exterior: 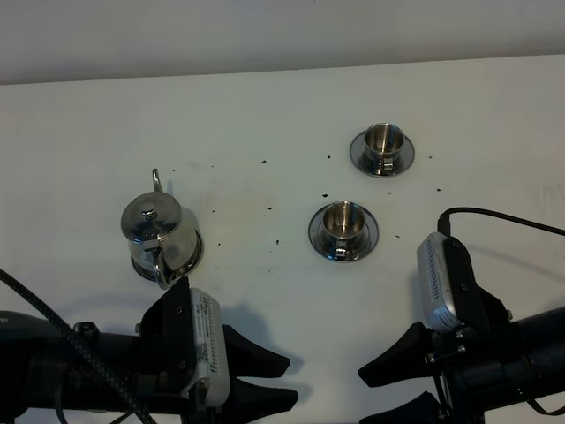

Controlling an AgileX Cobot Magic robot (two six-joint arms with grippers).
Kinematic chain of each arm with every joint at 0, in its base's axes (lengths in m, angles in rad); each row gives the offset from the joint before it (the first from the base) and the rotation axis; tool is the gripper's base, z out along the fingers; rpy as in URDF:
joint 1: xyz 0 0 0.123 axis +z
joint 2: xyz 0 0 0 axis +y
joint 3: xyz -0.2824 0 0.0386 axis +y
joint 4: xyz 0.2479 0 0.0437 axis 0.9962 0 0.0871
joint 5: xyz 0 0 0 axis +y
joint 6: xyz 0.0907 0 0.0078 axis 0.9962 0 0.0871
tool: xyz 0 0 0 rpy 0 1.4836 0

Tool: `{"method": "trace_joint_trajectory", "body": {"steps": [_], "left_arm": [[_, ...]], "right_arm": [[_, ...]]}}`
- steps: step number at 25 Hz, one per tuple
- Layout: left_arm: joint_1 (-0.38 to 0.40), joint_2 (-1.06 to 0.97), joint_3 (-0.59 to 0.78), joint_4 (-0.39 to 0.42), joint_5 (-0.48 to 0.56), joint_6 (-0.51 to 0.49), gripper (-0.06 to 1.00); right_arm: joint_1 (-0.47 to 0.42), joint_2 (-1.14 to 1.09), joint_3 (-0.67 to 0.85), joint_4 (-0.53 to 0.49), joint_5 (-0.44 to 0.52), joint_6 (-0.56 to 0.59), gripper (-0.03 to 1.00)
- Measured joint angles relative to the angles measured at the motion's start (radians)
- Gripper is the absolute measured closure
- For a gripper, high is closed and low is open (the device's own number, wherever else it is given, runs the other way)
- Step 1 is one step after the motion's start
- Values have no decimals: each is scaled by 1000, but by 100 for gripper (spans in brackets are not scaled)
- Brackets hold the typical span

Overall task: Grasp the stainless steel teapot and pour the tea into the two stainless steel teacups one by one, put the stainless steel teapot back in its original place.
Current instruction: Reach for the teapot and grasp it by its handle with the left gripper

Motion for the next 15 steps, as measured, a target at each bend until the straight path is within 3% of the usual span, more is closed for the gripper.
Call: {"method": "trace_joint_trajectory", "body": {"steps": [15], "left_arm": [[0,-4,-5,0,-3,0,58]], "right_arm": [[0,0,0,-1,-39,14,51]]}}
